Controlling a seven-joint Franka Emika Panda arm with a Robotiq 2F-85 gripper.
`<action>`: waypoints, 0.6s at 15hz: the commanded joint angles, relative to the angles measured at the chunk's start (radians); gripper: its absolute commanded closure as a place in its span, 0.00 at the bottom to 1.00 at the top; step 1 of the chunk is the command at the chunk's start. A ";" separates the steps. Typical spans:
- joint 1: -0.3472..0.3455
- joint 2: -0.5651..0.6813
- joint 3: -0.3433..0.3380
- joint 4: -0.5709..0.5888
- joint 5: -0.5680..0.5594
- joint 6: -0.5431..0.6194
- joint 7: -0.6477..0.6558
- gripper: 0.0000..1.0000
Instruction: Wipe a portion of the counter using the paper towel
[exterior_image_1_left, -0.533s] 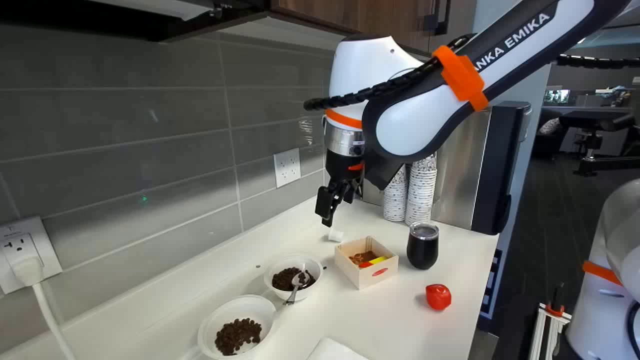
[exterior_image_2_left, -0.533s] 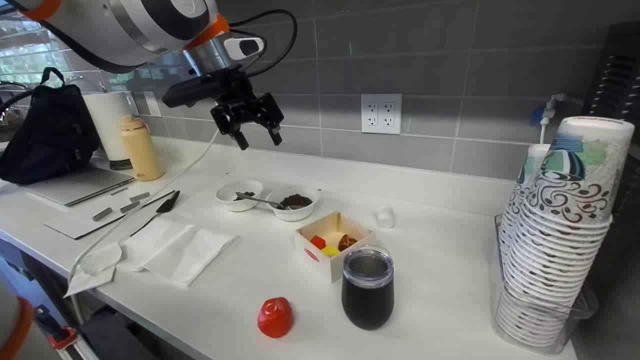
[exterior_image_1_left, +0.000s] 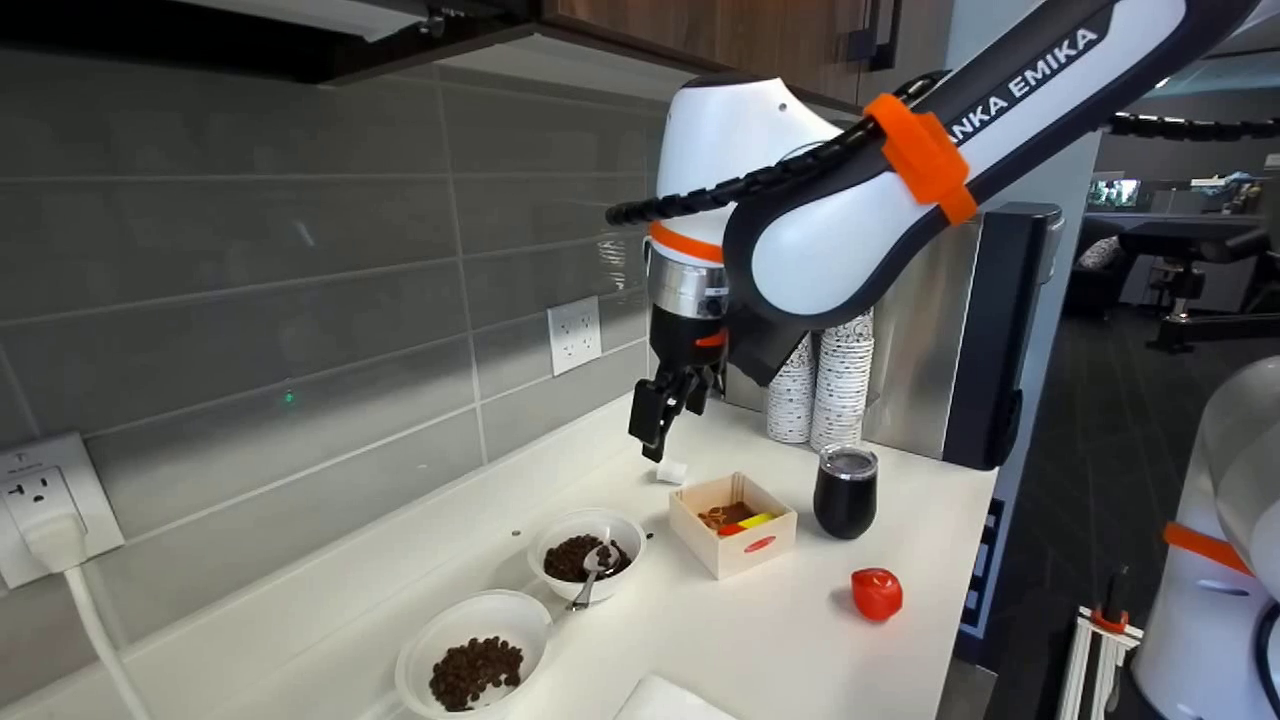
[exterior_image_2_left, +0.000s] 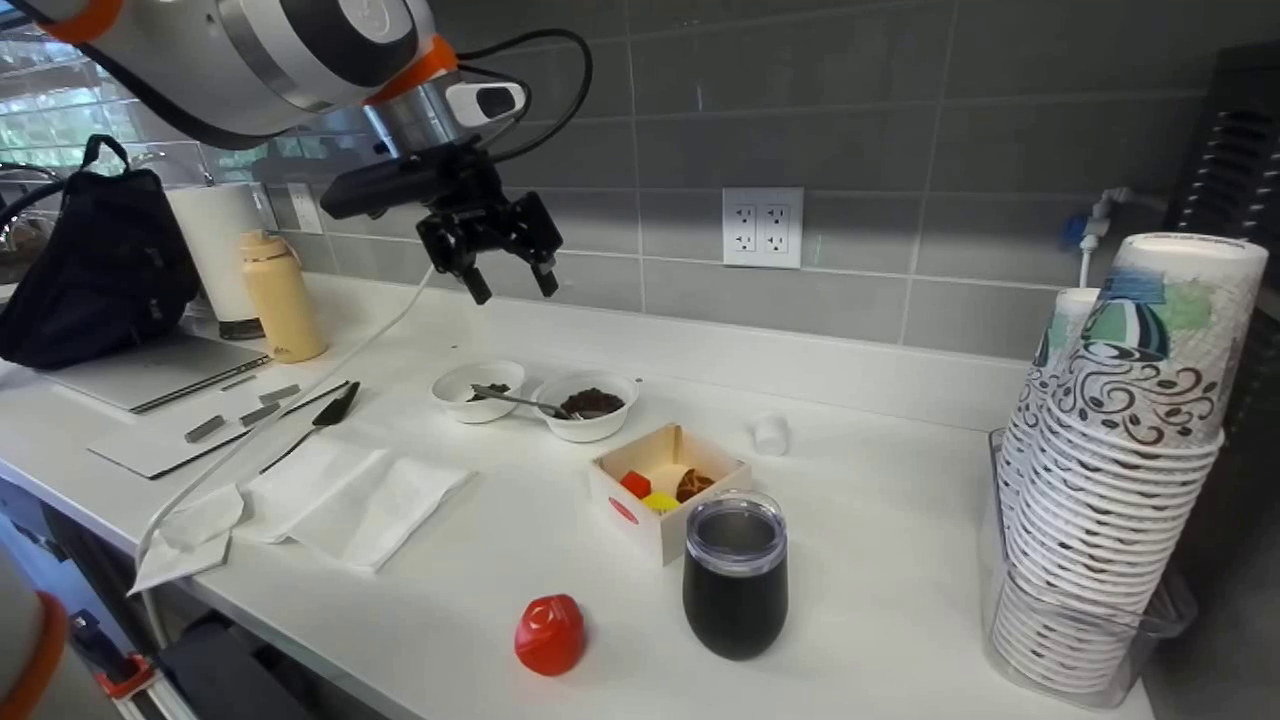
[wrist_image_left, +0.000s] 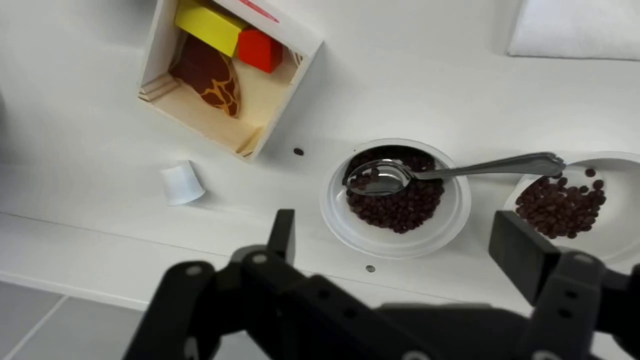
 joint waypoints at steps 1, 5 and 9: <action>0.105 -0.016 -0.032 -0.035 0.101 0.019 -0.035 0.00; 0.224 -0.058 -0.010 -0.068 0.240 -0.007 -0.020 0.00; 0.300 -0.064 0.060 -0.109 0.311 0.004 0.075 0.00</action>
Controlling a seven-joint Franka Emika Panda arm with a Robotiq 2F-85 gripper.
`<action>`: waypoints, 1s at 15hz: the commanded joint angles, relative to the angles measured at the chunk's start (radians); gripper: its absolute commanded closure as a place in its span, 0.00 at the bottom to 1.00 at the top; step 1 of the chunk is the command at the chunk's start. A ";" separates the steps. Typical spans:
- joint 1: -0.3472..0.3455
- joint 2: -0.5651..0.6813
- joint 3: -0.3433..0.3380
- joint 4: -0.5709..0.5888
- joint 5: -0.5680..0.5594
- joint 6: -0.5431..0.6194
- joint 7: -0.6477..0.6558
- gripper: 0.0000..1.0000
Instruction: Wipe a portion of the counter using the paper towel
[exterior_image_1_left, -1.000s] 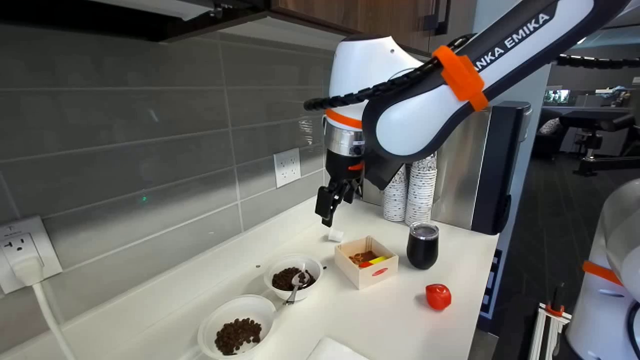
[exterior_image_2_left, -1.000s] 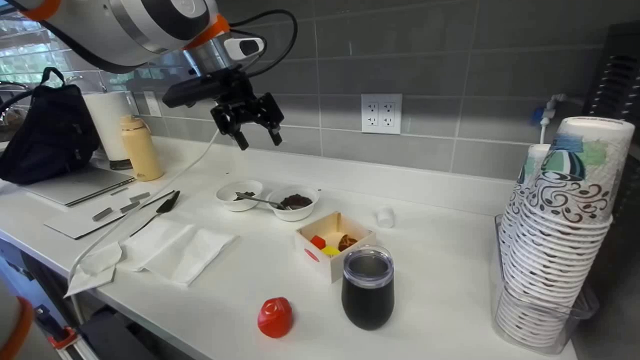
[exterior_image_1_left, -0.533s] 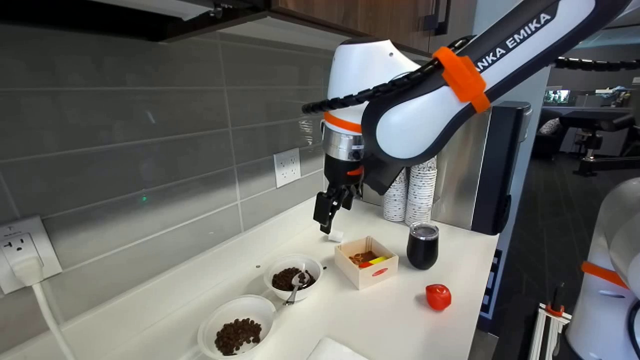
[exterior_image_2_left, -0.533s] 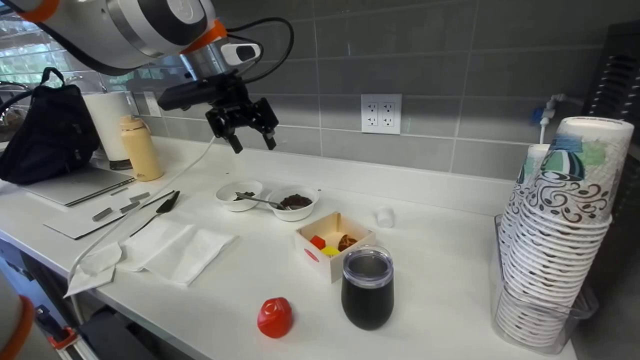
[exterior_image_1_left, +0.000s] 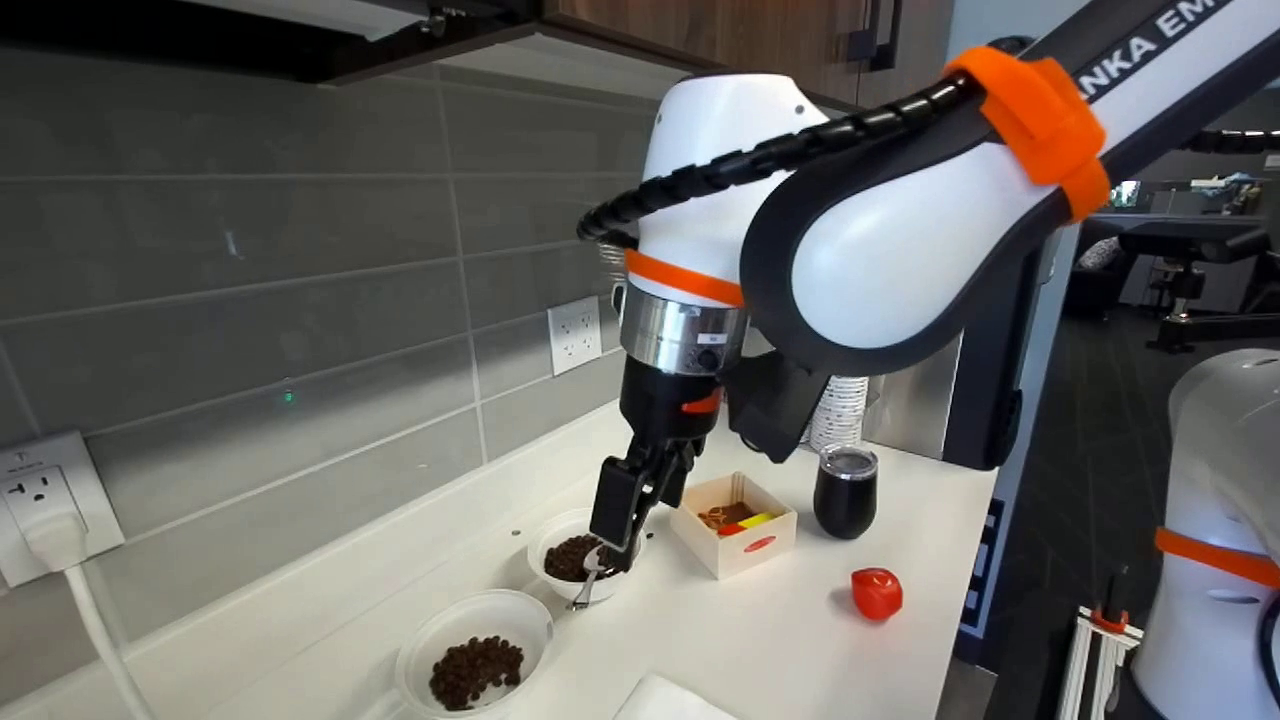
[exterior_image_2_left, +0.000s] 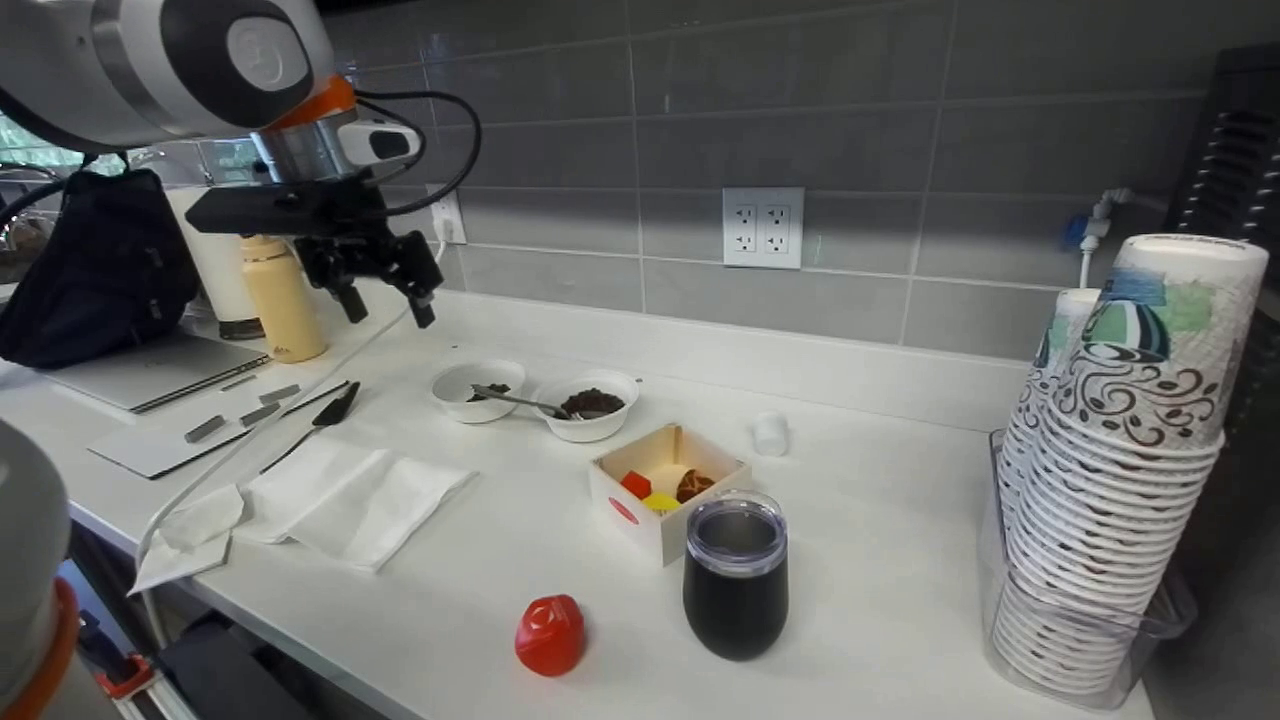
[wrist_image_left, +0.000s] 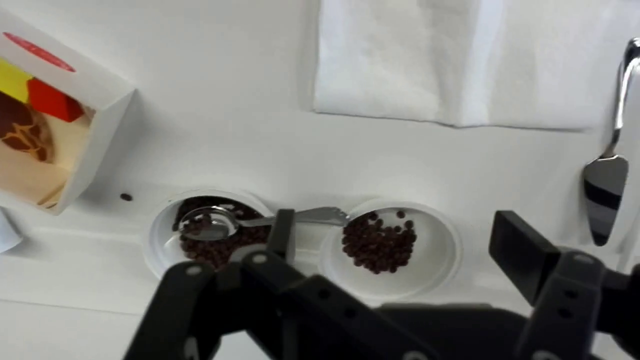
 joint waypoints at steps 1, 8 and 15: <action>0.060 -0.033 0.058 -0.064 0.067 0.015 0.087 0.00; 0.112 0.120 0.177 -0.083 0.105 0.119 0.242 0.00; 0.113 0.329 0.228 -0.084 0.075 0.320 0.304 0.00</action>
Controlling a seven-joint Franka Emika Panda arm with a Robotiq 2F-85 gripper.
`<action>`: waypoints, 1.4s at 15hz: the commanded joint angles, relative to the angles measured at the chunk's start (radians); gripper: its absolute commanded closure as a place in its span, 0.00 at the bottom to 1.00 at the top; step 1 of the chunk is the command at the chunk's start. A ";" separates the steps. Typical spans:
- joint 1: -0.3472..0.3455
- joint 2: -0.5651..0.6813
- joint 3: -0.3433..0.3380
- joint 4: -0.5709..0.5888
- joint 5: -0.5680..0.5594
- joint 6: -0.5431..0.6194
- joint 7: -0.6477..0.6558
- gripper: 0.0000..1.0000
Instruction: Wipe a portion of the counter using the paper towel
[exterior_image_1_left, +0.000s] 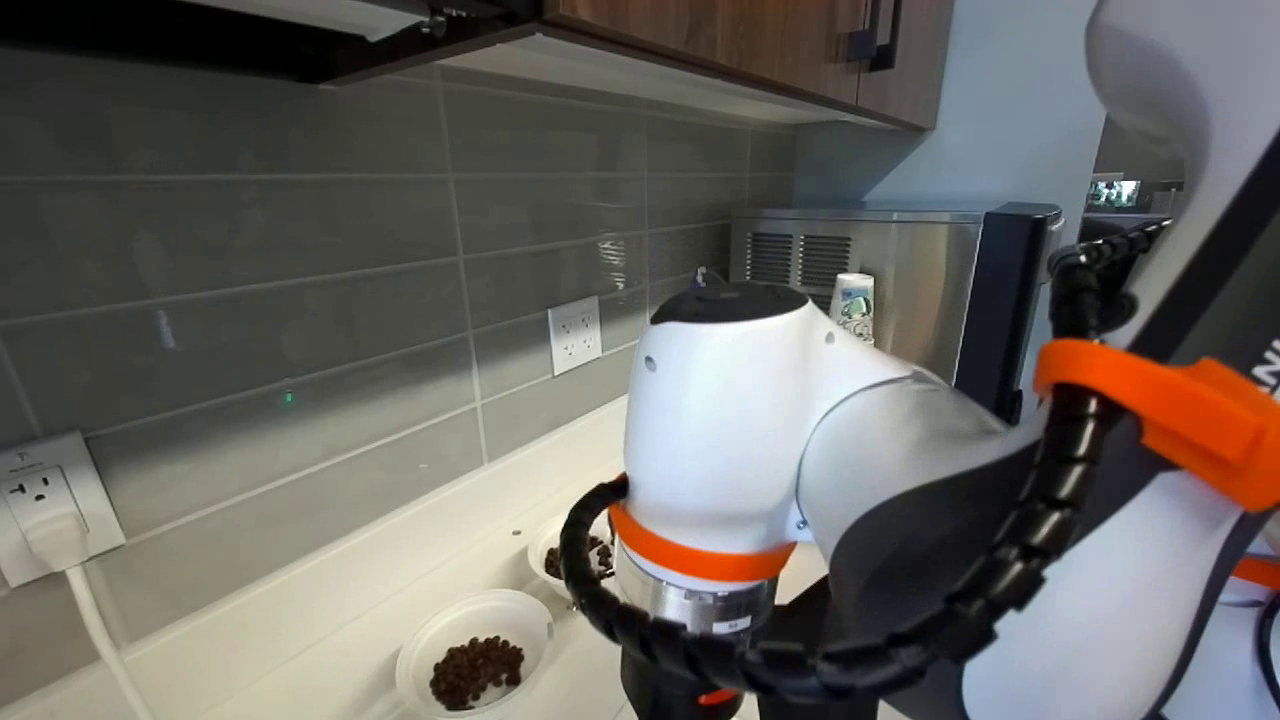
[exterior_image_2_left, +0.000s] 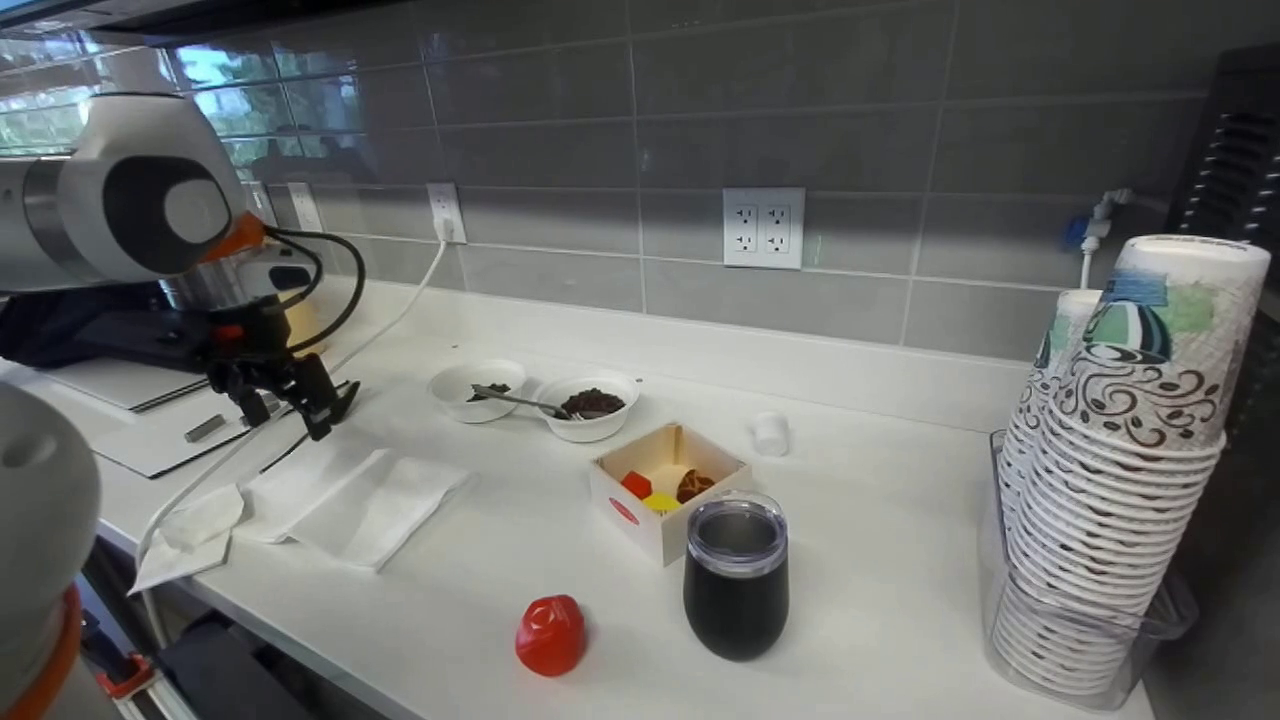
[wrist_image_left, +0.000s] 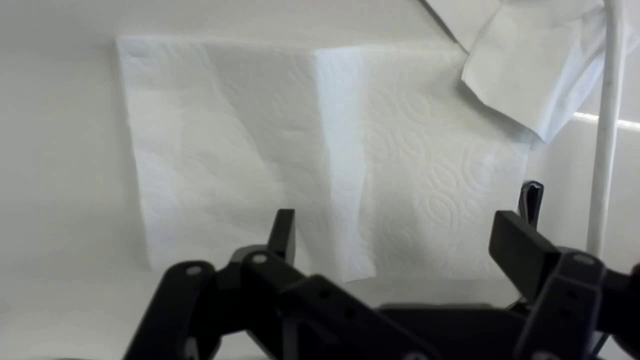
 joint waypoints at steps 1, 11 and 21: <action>-0.003 0.108 0.011 0.000 -0.015 0.092 0.041 0.00; -0.020 0.236 -0.011 0.001 -0.162 0.137 0.138 0.24; -0.012 0.299 -0.070 0.001 -0.305 0.132 0.230 0.60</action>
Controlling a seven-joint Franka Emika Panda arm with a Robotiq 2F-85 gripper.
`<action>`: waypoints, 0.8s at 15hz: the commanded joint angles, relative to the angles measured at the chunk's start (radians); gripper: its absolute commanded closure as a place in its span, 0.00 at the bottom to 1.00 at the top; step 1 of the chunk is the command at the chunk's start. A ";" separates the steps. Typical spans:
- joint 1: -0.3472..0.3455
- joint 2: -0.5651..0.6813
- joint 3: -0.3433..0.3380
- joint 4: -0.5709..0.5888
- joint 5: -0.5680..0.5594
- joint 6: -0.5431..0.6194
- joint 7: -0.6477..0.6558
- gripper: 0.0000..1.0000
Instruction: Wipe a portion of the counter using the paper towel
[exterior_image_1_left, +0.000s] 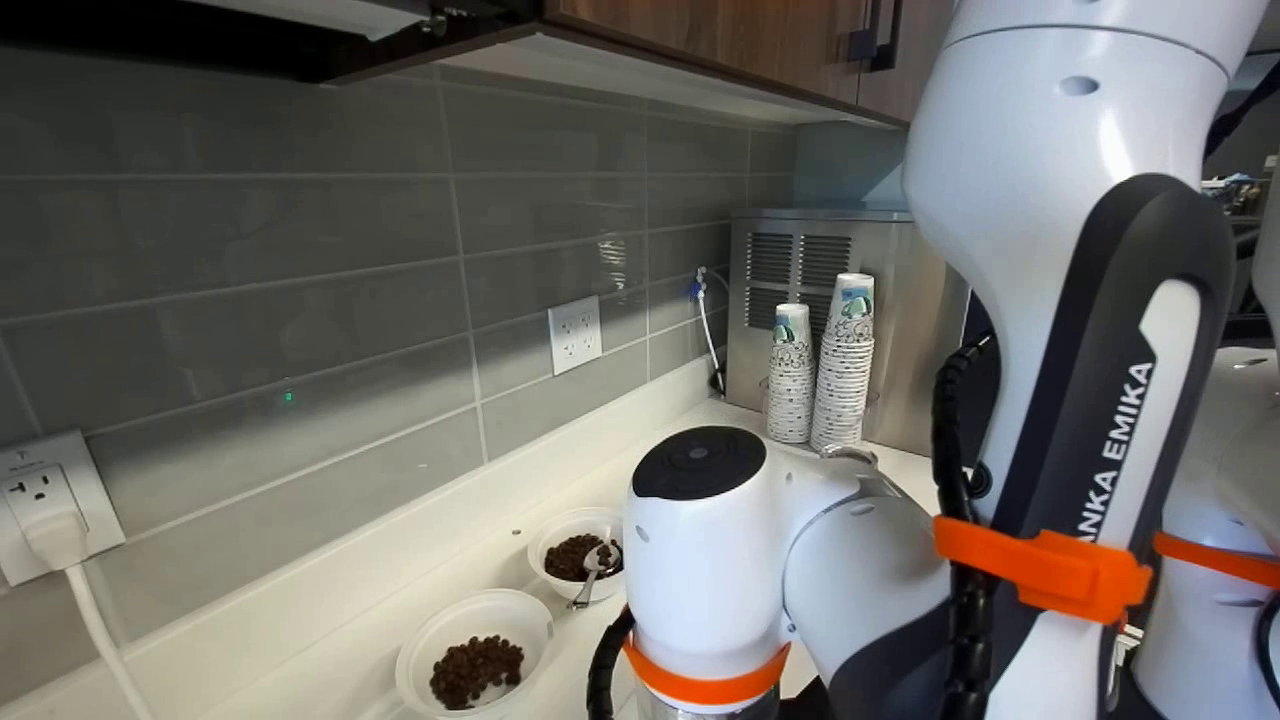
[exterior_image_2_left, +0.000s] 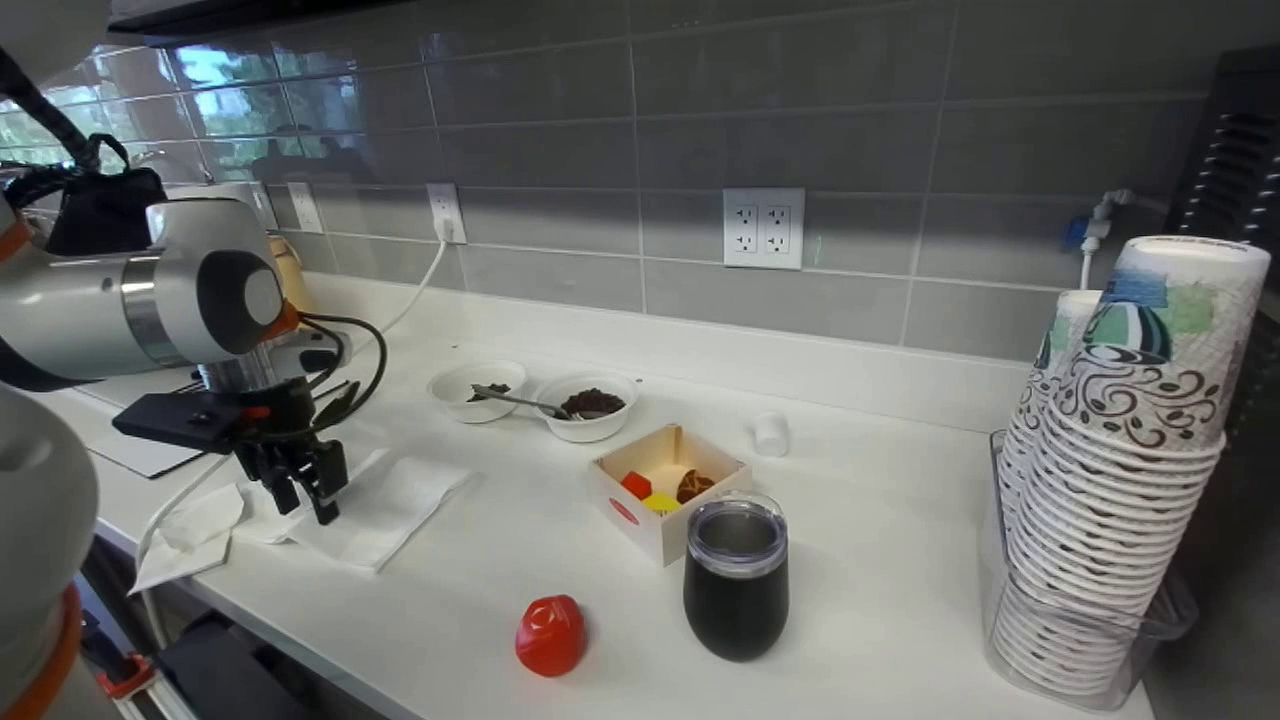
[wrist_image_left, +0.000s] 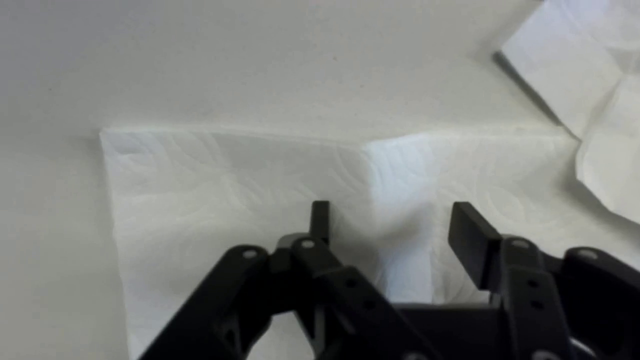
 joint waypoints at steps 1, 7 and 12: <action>0.002 0.030 -0.022 0.000 -0.064 0.018 0.049 0.66; 0.006 0.038 -0.043 0.002 -0.112 0.015 0.078 0.83; 0.000 0.013 -0.065 0.007 -0.150 0.005 0.103 0.79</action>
